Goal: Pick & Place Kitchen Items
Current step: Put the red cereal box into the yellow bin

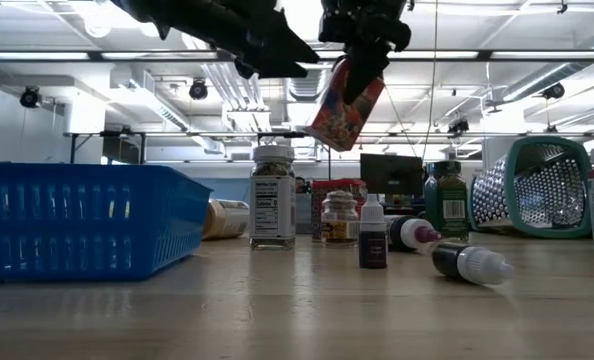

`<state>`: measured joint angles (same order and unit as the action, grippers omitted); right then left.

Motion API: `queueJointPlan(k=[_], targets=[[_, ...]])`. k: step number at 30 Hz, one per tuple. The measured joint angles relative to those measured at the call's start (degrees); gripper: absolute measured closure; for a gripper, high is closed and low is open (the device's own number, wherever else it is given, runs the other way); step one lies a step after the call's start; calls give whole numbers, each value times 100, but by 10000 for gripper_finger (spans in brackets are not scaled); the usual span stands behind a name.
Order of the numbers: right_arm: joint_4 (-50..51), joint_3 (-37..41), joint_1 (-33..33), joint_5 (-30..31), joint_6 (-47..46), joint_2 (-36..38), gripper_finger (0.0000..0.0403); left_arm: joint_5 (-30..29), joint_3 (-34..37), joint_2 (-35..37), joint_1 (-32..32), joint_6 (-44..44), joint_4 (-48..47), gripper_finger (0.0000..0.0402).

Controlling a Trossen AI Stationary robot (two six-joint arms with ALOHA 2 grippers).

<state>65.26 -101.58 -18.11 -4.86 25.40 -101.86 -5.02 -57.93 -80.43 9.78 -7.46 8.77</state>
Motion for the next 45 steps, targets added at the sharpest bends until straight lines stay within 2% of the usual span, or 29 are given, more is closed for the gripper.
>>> queueJointPlan(k=[5,14,18,26,36,45], targets=[[-50,0,0,0,-19,0,232,3,0,-163,2,2,35,46],[-80,0,21,-13,-34,0,257,-5,-8,-367,166,37,211,46],[-83,0,58,-16,-8,0,255,-2,-89,-465,289,60,220,46],[-115,0,74,-13,-22,2,233,574,-391,-766,323,66,226,46],[-112,0,74,-11,-36,11,259,602,-649,-1011,328,5,89,46],[-112,0,74,0,-36,11,234,593,-761,-1050,328,-2,114,46]])
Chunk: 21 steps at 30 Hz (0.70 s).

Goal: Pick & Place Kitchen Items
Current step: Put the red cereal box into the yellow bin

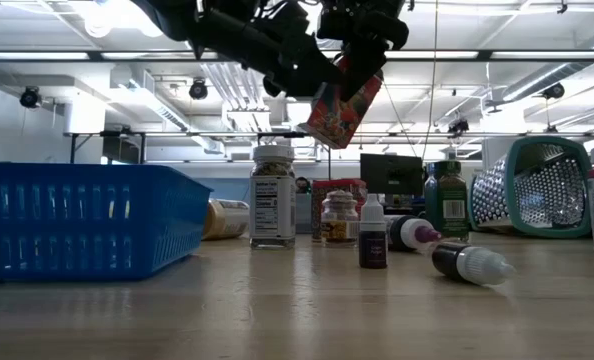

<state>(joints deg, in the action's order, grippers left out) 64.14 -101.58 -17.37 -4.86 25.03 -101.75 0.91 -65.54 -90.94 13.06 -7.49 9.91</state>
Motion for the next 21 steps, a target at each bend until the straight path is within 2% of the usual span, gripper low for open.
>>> queueJointPlan(k=[11,15,21], targets=[[0,0,0,0,18,0,260,-11,-174,2,0,-110,-20,46],[-3,0,0,0,27,0,253,-12,-174,2,0,-153,-24,49],[-9,0,0,-2,40,0,235,-14,-183,2,7,-155,-2,86]])
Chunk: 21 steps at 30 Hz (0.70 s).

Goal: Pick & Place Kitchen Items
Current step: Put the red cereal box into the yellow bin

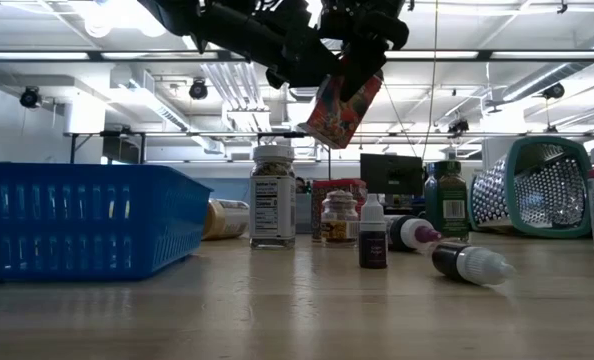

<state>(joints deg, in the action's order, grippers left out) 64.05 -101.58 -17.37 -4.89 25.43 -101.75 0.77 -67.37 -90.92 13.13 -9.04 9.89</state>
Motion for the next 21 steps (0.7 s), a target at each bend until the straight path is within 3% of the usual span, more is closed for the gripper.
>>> queueJointPlan(k=[13,21], targets=[[-1,0,0,-4,2,0,261,1,0,-2,0,11,-9,168],[-11,0,-2,-2,-82,0,225,6,2,-4,0,50,-22,202]])
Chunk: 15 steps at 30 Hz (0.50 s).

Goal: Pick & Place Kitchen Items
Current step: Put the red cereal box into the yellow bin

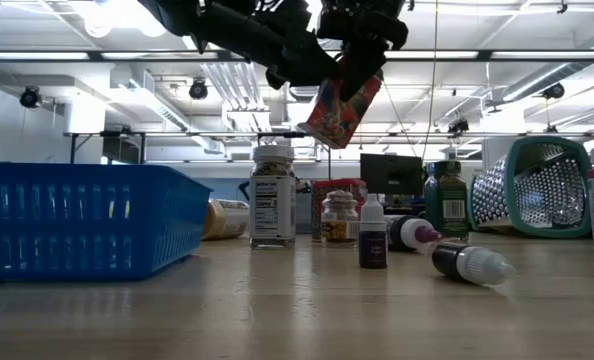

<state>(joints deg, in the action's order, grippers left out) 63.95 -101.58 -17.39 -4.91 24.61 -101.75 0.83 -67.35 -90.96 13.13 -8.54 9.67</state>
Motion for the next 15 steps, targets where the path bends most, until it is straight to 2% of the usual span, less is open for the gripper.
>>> queueJointPlan(k=[15], targets=[[63,0,-2,-250,-195,0,186,15,9,0,-7,66,0,216]])
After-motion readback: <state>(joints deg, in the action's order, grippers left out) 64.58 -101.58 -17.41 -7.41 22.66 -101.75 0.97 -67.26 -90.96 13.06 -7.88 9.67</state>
